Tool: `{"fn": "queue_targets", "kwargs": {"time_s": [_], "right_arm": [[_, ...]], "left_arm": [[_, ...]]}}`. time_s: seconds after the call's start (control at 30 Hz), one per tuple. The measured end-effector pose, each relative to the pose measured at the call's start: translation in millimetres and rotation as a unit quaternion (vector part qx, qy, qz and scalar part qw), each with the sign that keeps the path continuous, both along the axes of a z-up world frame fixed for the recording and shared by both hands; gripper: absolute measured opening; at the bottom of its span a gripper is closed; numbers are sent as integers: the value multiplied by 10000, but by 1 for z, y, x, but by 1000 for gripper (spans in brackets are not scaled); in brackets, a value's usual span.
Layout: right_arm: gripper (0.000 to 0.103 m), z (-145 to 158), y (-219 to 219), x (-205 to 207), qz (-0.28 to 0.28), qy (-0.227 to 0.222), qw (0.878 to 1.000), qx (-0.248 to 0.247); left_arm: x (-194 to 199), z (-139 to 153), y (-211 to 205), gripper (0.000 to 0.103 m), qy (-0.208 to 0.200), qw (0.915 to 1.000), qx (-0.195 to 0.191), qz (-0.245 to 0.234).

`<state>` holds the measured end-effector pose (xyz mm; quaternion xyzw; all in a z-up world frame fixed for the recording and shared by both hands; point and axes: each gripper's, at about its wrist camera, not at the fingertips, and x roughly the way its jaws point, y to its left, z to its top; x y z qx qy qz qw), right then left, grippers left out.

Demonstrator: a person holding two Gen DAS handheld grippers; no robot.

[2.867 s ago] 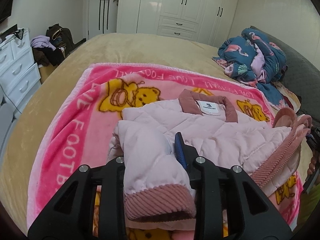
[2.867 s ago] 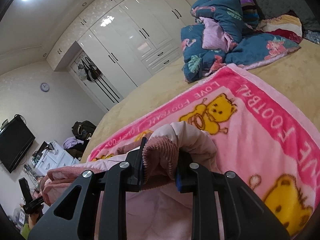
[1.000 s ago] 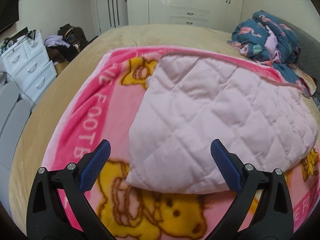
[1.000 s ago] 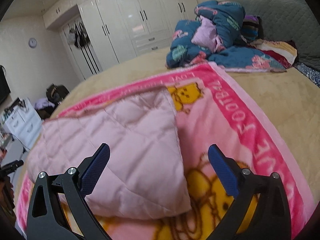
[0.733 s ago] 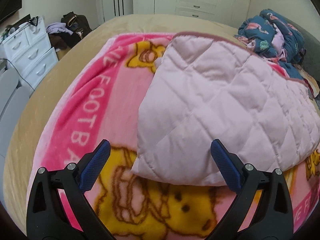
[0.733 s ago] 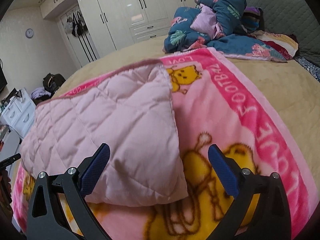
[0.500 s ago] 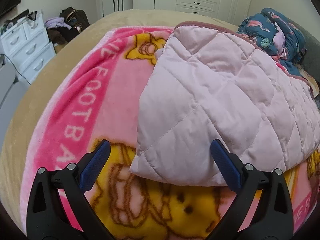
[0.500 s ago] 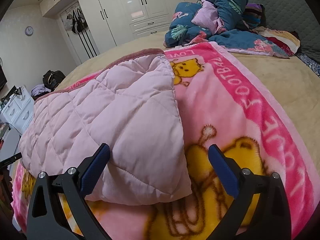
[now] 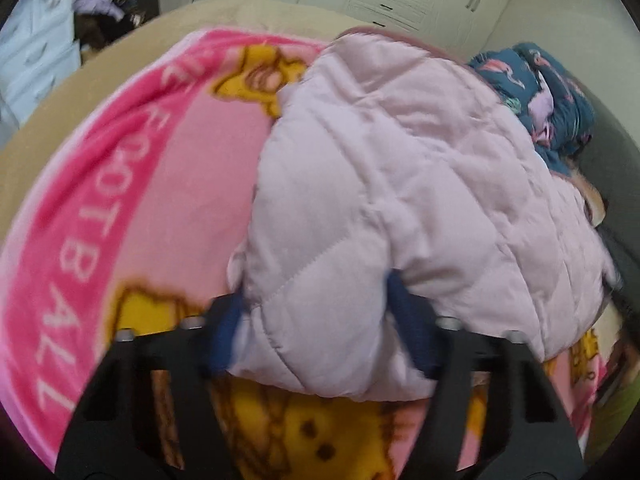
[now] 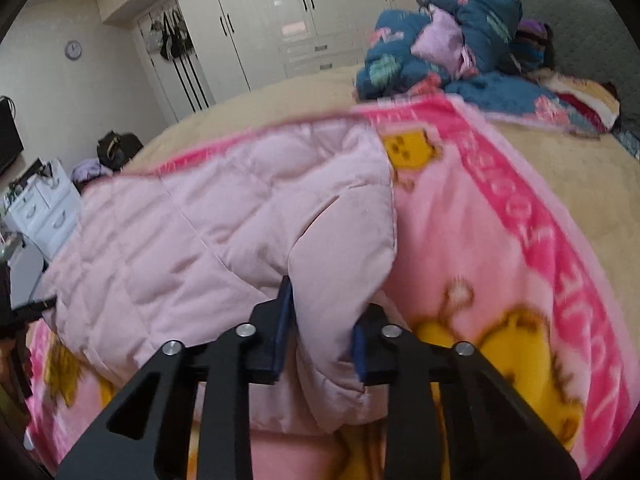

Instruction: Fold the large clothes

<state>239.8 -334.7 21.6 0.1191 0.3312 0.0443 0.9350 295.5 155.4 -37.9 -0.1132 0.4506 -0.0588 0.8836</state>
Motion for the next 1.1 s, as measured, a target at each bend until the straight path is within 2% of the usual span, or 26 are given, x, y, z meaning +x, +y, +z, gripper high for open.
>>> {"fn": "queue_targets", "kwargs": {"time_s": [0.07,0.2,0.33,0.43,0.5,0.63,0.73,0.8,0.87,1.0,1.1], "right_arm": [[20,20,-2,18,-22,-232,9997,60],[20,32,-6,62,-198,-263,9994,93],[20,6,-1,108,-340,196,9991,-133],[20,-22,-2,124,-445,606,9972,16],[20,-33,-2,128,-484,711,9963,48],[21,-38,5,122,-464,693,9965,-100],[33,-34,-1,119,-469,739,9962,11],[60,-28,-7,110,-527,647,9965,62],[76,-21,-11,99,-585,490,9969,172],[87,-5,-15,77,-562,236,9979,200],[88,6,-18,58,-530,57,9984,171]], "left_arm": [[12,17,-6,29,-109,9999,37,-26],[34,41,-9,29,-344,9992,202,71],[53,40,-15,29,-299,9984,459,117],[62,28,-15,34,-171,9981,563,172],[64,21,-13,38,-138,9982,549,199],[60,15,-10,42,-141,9983,509,229],[54,16,-8,49,-118,9981,521,302],[49,16,-8,62,-123,9978,563,336],[44,16,-9,66,-105,9975,613,320],[35,22,-11,77,-116,9969,693,348],[26,29,-12,82,-175,9964,748,352]]}}
